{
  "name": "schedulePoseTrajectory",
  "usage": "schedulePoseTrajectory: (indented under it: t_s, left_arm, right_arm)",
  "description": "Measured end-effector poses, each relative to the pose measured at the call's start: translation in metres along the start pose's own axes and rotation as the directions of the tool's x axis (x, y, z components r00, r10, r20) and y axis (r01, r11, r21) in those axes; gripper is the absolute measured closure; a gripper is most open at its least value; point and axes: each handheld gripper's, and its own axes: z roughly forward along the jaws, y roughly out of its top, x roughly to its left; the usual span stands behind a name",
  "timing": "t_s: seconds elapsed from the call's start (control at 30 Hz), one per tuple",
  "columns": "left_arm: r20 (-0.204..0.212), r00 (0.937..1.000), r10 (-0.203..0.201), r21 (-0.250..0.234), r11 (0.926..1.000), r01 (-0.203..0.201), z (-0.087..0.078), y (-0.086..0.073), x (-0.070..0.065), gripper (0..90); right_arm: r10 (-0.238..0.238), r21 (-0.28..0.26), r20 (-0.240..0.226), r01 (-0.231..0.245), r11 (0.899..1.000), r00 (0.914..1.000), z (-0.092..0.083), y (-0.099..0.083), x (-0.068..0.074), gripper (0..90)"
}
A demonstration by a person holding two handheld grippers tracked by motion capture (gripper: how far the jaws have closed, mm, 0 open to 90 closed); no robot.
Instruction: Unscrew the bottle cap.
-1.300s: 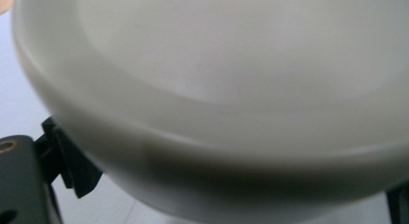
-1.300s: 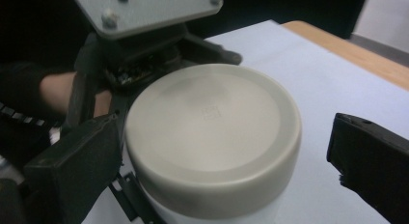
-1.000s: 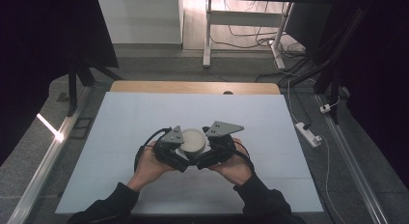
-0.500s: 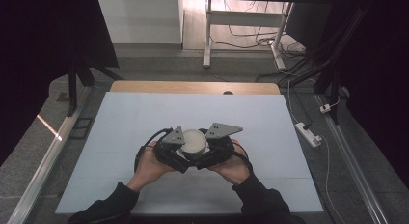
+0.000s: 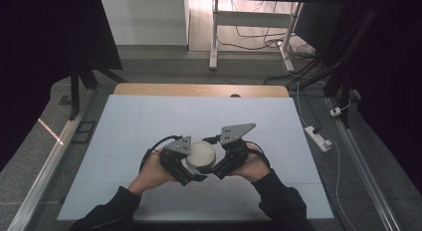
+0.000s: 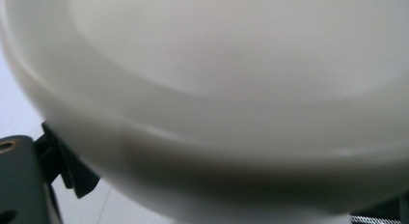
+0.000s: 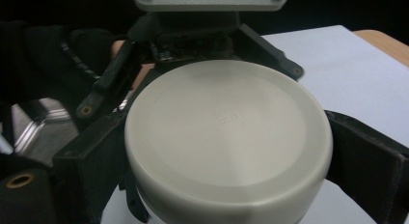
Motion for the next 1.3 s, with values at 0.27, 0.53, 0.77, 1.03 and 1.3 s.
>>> schedulePoseTrajectory:
  t_s: [0.27, 0.53, 0.77, 1.03, 1.3]
  left_arm:
    - [-0.069, 0.9969, -0.038, -0.011, 0.9993, 0.037, -0.002, 0.001, 0.0, 7.4]
    - [-0.218, 0.9676, -0.127, -0.019, 0.9918, 0.126, -0.004, 0.001, 0.002, 7.4]
    - [-0.26, 0.9571, -0.128, -0.004, 0.9913, 0.132, -0.002, 0.004, -0.002, 7.4]
    - [-0.229, 0.9676, -0.106, -0.005, 0.9941, 0.108, -0.002, 0.005, -0.003, 7.4]
    - [-0.088, 0.994, -0.065, -0.009, 0.9979, 0.064, -0.004, 0.0, 0.003, 7.4]
  right_arm:
    - [0.005, -0.024, 0.062, -0.004, 1.0, 0.998, -0.002, 0.003, 0.003, 1.4]
    - [0.094, -0.028, 0.267, -0.089, 0.996, 0.9591, 0.003, 0.012, 0.013, 0.0]
    - [0.114, -0.023, 0.403, -0.115, 0.993, 0.908, 0.02, 0.013, 0.024, 0.0]
    - [0.12, -0.047, 0.398, -0.11, 0.993, 0.9096, 0.02, 0.011, 0.026, 6.6]
    - [0.104, -0.03, 0.252, -0.1, 0.995, 0.962, 0.014, 0.008, 0.016, 6.9]
